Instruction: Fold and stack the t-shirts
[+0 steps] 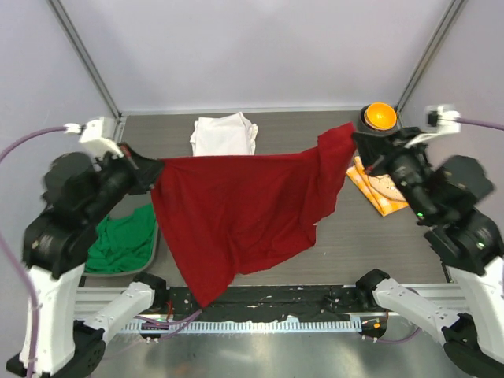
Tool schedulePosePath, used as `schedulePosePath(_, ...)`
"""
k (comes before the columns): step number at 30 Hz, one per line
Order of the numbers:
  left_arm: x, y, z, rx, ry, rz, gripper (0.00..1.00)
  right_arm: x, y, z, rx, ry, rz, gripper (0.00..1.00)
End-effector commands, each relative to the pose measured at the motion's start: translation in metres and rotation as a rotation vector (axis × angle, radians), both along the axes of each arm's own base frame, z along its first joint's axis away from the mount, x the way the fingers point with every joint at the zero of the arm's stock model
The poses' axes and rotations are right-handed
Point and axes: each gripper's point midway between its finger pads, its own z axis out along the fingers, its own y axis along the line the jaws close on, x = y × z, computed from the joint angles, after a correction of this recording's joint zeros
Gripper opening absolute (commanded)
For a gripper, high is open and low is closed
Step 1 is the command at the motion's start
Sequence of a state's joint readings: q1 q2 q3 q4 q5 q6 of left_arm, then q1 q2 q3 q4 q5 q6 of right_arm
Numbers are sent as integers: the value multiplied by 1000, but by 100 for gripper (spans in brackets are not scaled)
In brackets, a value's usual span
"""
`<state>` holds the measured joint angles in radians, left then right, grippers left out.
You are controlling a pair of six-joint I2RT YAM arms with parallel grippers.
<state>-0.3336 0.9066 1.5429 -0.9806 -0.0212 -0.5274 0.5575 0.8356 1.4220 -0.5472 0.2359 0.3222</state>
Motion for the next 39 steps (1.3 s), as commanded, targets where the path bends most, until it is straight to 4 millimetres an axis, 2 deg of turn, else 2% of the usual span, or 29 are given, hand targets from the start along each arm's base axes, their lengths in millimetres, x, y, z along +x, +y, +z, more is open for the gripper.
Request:
schedulePosePath(1, -49, -10, 97, -83, -282, -162, 0, -51, -10, 69, 38, -161, 110, 1)
schedulePosePath(2, -68, -12, 124, -109, -353, -208, 0, -68, -8, 90, 53, -214, 171, 1)
schedulePosePath(4, -83, -14, 148, -131, -413, -248, 0, -87, -11, 113, 79, -283, 209, 1)
schedulePosePath(5, -102, -14, 171, -150, -487, -287, 0, -109, -10, 135, 97, -352, 275, 1)
schedulePosePath(7, -116, -15, 192, -167, -552, -319, 0, -124, -11, 154, 108, -406, 312, 1)
schedulePosePath(8, -131, -13, 209, -181, -609, -337, 0, -144, -15, 174, 121, -468, 347, 1)
schedulePosePath(10, -145, -15, 224, -194, -657, -378, 0, -150, -11, 188, 131, -493, 384, 1)
schedulePosePath(11, -156, -14, 234, -211, -692, -391, 0, -164, -14, 200, 141, -532, 410, 1)
schedulePosePath(13, -168, -15, 245, -234, -741, -422, 0, -168, -12, 210, 146, -557, 423, 1)
schedulePosePath(15, -182, -17, 254, -268, -781, -458, 0, -182, -15, 224, 159, -607, 442, 1)
schedulePosePath(16, -187, -17, 263, -279, -823, -473, 0, -179, -13, 227, 156, -610, 431, 1)
schedulePosePath(17, -189, -17, 268, -288, -837, -475, 0, -188, -18, 237, 165, -641, 423, 1)
schedulePosePath(19, -196, -18, 276, -307, -858, -497, 0, -191, -20, 245, 164, -658, 409, 1)
schedulePosePath(23, -183, -23, 275, -325, -824, -489, 0, -185, -20, 247, 180, -642, 388, 1)
schedulePosePath(24, -169, -26, 268, -323, -792, -480, 0, -179, -21, 246, 185, -632, 367, 1)
schedulePosePath(26, -150, -23, 257, -323, -757, -414, 0, -154, -19, 234, 183, -568, 318, 1)
schedulePosePath(27, -124, -28, 239, -310, -695, -391, 0, -139, -24, 228, 188, -539, 259, 1)
schedulePosePath(28, -108, -27, 229, -305, -661, -349, 0, -113, -19, 210, 165, -472, 227, 1)
schedulePosePath(29, -93, -30, 218, -297, -630, -338, 0, -98, -19, 198, 154, -435, 193, 1)
schedulePosePath(30, -62, -37, 185, -280, -531, -314, 0, -82, -19, 186, 147, -396, 159, 1)
schedulePosePath(31, -45, -39, 168, -272, -488, -291, 0, -50, -17, 155, 124, -304, 96, 1)
schedulePosePath(32, -30, -40, 154, -267, -464, -261, 0, -35, -22, 142, 118, -279, 38, 1)
schedulePosePath(33, -2, -45, 110, -245, -361, -229, 0, -21, -22, 125, 106, -241, 7, 1)
schedulePosePath(34, 11, -46, 90, -241, -323, -207, 0, 9, -23, 84, 69, -145, -69, 1)
schedulePosePath(35, 29, -39, 74, -229, -301, -132, 0, 22, -25, 71, 62, -123, -108, 1)
schedulePosePath(36, 47, -39, 33, -208, -217, -94, 0, 49, -21, 30, 20, -34, -148, 1)
schedulePosePath(37, 57, -36, 16, -196, -187, -52, 0, 63, -25, 16, 7, -8, -200, 1)
schedulePosePath(38, 71, -28, -12, -169, -141, 18, 0, 75, -25, 0, -8, 20, -228, 1)
schedulePosePath(39, 81, -21, -28, -145, -113, 71, 0, 97, -22, -38, -53, 98, -260, 1)
